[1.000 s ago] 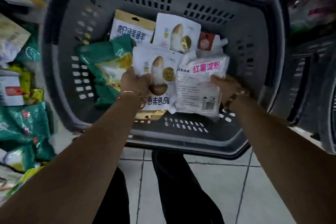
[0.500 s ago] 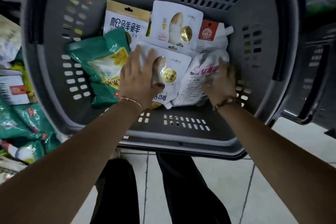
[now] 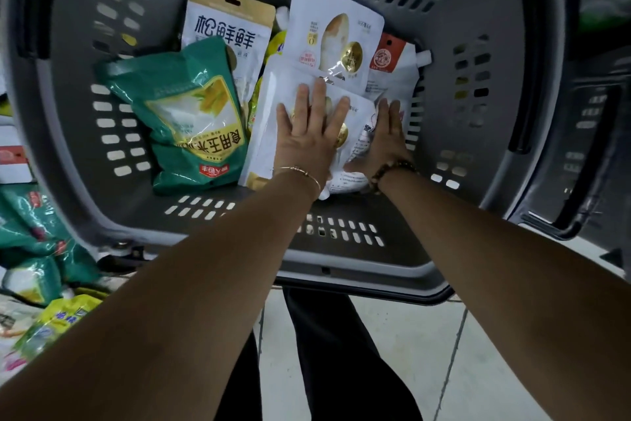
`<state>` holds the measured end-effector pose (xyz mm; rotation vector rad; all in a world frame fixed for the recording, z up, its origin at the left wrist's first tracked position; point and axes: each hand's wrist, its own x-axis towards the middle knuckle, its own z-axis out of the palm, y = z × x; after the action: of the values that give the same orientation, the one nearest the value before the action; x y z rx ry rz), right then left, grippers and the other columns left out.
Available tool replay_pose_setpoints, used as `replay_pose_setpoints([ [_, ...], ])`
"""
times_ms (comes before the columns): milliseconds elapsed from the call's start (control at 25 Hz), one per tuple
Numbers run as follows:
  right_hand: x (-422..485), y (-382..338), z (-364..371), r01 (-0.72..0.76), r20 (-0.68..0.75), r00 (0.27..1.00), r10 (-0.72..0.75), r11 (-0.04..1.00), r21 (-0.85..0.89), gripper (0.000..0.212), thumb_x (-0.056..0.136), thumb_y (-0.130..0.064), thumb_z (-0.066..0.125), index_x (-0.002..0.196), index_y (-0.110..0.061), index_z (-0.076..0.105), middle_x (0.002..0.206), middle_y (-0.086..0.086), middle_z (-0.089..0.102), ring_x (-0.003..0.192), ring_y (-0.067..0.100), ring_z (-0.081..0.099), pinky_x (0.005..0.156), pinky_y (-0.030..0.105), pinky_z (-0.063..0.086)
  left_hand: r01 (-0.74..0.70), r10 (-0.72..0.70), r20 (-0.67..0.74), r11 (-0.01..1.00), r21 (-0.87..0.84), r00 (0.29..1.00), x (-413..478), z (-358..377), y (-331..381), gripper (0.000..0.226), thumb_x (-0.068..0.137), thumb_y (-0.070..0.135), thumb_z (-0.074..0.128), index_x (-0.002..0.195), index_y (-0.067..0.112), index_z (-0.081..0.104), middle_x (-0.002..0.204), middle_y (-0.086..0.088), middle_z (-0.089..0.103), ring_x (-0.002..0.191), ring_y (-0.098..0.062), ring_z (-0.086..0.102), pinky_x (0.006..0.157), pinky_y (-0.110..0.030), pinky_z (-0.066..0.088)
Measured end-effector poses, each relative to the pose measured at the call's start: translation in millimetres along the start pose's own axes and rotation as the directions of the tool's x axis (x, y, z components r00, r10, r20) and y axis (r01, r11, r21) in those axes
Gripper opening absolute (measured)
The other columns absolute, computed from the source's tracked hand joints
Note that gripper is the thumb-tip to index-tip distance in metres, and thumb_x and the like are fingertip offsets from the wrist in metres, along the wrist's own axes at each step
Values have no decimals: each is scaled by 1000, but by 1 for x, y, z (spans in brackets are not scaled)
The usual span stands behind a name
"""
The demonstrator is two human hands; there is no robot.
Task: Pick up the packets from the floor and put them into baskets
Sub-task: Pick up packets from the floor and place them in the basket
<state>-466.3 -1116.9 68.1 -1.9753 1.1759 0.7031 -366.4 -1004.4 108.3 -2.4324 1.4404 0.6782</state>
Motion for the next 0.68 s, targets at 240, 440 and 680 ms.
replay_pose_setpoints([
  [240,-29,-23,-32,18,-70,997,-17,1000,14,90,81,-27,68,149,-23,11,153,8,20,136,28,30,111,42,31,-68,68,-13,958,-277,998,-16,-33,-29,76,84,24,62,145,22,16,157,-7,-1,144,-27,5,110,-42,26],
  [440,-93,-74,-49,165,-164,971,-173,984,-62,68,88,-25,60,146,-19,25,151,5,27,135,25,33,109,39,33,111,-195,-54,742,-661,979,-73,-61,-69,71,85,23,63,146,16,26,152,-9,25,136,-29,29,108,-38,32],
  [680,-182,-174,-20,500,-151,849,-507,862,-81,50,87,-19,64,134,-14,46,138,8,47,119,22,48,93,36,41,251,-631,-73,409,-877,773,-202,-70,-136,59,76,9,70,131,8,50,137,-14,46,126,-28,44,103,-27,33],
])
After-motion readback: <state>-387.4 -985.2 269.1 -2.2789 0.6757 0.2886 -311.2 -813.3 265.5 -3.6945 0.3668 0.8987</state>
